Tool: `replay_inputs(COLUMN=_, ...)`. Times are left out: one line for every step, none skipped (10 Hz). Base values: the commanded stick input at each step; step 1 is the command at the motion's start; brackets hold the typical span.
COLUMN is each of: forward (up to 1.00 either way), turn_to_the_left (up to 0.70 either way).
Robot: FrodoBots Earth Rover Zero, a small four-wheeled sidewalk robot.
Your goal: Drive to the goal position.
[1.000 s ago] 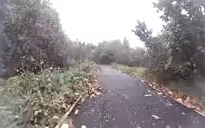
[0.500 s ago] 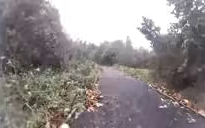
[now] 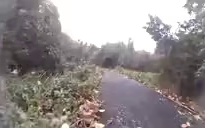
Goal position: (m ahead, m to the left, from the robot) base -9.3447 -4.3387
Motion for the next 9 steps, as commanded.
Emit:
replay_inputs(forward=1.00, turn_to_the_left=-0.05)
replay_inputs(forward=1.00, turn_to_the_left=-0.03)
replay_inputs(forward=1.00, turn_to_the_left=-0.01)
replay_inputs(forward=1.00, turn_to_the_left=-0.37)
replay_inputs(forward=1.00, turn_to_the_left=-0.39)
replay_inputs(forward=1.00, turn_to_the_left=-0.40)
replay_inputs(forward=1.00, turn_to_the_left=-0.40)
replay_inputs(forward=1.00, turn_to_the_left=-0.40)
replay_inputs(forward=1.00, turn_to_the_left=-0.11)
